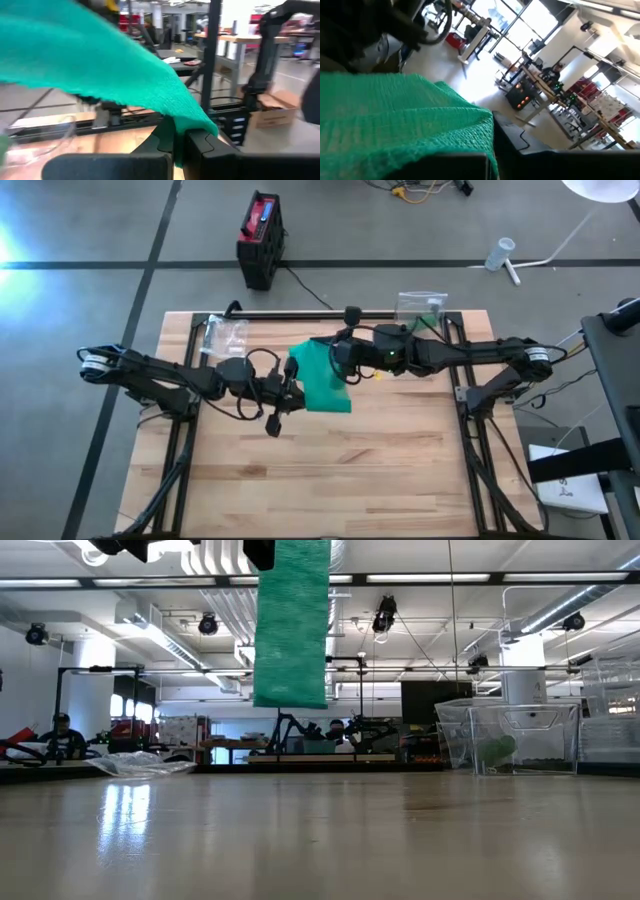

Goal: Roll bandage
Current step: Roll the dark green bandage

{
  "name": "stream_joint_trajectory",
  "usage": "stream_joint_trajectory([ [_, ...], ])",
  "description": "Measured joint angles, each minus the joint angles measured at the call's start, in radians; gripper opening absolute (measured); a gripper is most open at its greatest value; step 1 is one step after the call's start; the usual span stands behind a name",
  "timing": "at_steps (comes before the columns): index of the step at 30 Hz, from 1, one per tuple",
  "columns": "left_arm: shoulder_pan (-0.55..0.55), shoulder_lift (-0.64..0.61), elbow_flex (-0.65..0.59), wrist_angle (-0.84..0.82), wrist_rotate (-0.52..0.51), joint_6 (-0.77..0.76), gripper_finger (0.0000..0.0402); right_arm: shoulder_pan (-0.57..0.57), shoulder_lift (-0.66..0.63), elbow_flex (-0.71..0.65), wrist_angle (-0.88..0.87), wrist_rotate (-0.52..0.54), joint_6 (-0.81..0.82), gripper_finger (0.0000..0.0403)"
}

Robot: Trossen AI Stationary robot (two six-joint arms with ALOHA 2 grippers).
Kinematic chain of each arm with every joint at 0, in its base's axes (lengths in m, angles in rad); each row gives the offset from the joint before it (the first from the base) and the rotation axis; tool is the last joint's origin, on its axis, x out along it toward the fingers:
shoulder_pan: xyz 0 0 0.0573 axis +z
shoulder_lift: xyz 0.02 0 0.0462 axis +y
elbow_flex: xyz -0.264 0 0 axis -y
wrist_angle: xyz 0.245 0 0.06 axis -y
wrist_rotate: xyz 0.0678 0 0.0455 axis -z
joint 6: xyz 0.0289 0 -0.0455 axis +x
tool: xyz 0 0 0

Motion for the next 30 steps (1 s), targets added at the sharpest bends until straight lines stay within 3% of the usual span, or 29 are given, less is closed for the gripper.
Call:
stream_joint_trajectory([
  [21, 0.059, 0.071, 0.0, 0.045, -0.173, -0.015, 0.0, 0.021, -0.017, 0.0, 0.072, -0.007, 0.076, 0.0002],
  [24, 0.058, 0.071, 0.0, 0.049, -0.152, 0.0, 0.0, 0.02, -0.02, 0.0, 0.062, 0.028, 0.061, 0.0002],
  [30, 0.057, 0.071, 0.0, 0.087, -0.009, 0.011, 0.0, 0.007, -0.014, 0.0, 0.038, 0.126, 0.021, 0.0002],
])
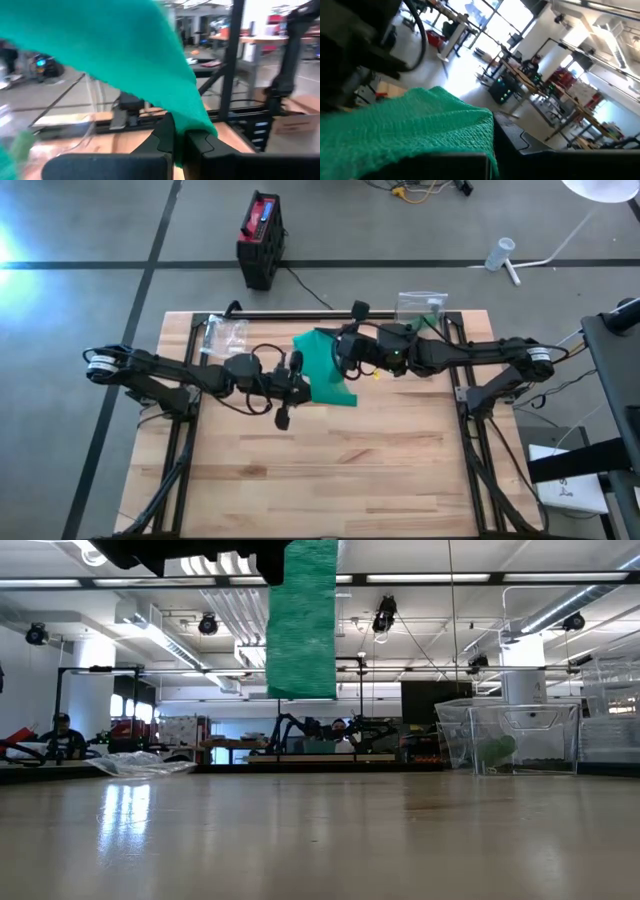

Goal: Roll bandage
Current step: Roll the dark green bandage

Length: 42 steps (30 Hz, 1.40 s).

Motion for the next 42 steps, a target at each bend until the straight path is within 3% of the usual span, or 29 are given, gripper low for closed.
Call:
stream_joint_trajectory([
  [3, -0.01, 0.0, 0.0, 0.002, 0.039, 0.01, 0.0, -0.012, 0.0, 0.0, -0.026, 0.004, 0.014, 0.0002],
  [17, -0.044, -0.082, -0.001, -0.036, 0.046, 0.043, 0.0, -0.014, 0.0, 0.0, -0.243, 0.041, 0.082, 0.0002],
  [42, -0.043, -0.088, -0.017, -0.066, 0.037, 0.046, 0.0, -0.014, -0.048, -0.001, -0.245, 0.057, 0.076, 0.0002],
])
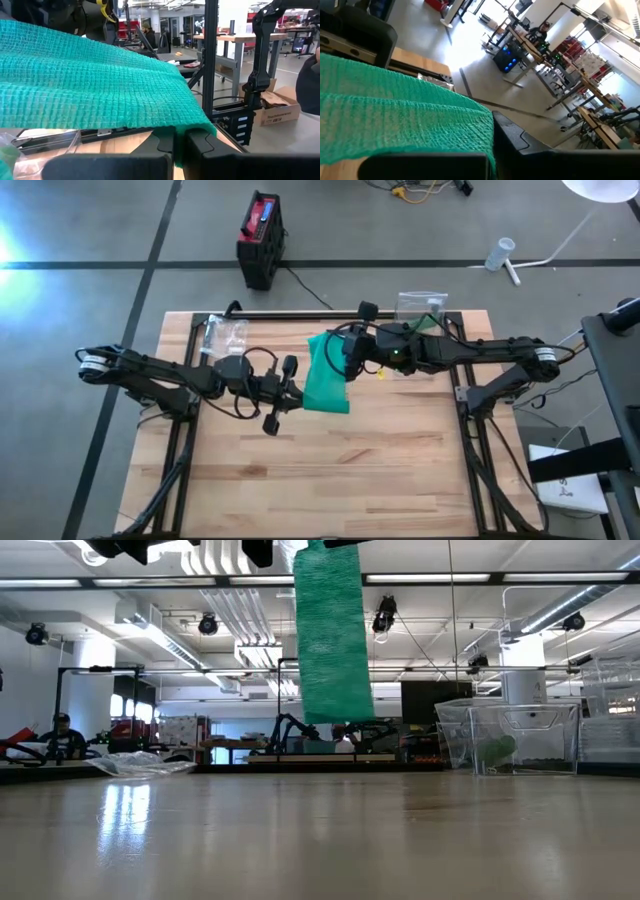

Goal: Roll bandage
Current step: Roll the dark green bandage

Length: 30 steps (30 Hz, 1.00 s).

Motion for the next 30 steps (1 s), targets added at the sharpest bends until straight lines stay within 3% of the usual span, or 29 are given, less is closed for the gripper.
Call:
stream_joint_trajectory([
  [20, 0.0, 0.012, -0.002, -0.023, -0.036, -0.003, 0.0, 0.002, -0.032, 0.0, -0.007, 0.004, -0.003, 0.0002],
  [30, 0.0, 0.012, -0.002, -0.03, -0.036, -0.006, 0.0, 0.002, -0.04, 0.0, -0.041, 0.057, -0.011, 0.0002],
])
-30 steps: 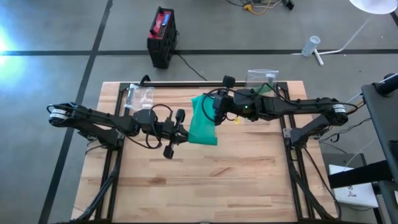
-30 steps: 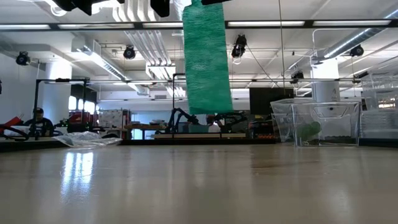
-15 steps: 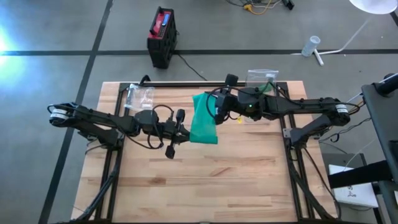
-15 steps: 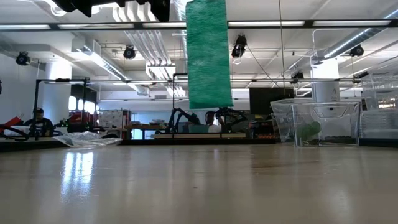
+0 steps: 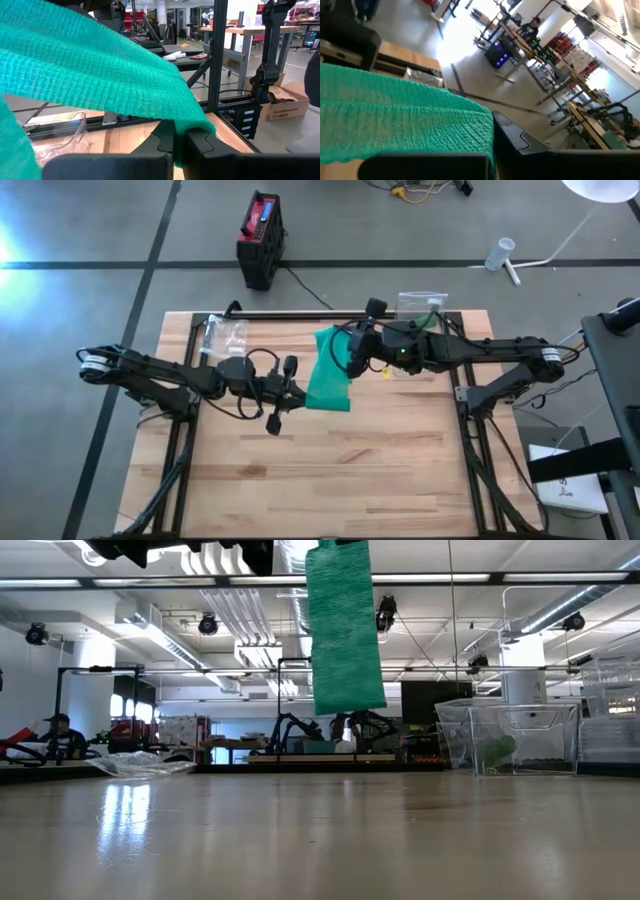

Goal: Roll bandage
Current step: Roll the dark green bandage

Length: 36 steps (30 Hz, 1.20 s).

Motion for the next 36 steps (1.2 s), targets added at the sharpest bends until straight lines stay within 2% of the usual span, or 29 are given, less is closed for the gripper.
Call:
stream_joint_trajectory([
  [5, 0.0, 0.0, 0.0, 0.0, 0.0, 0.0, 0.0, 0.0, 0.0, 0.0, -0.019, 0.046, 0.0, 0.0002],
  [36, 0.0, 0.0, 0.0, -0.026, -0.042, 0.007, 0.0, 0.013, -0.061, 0.0, 0.062, 0.009, -0.027, 0.0002],
])
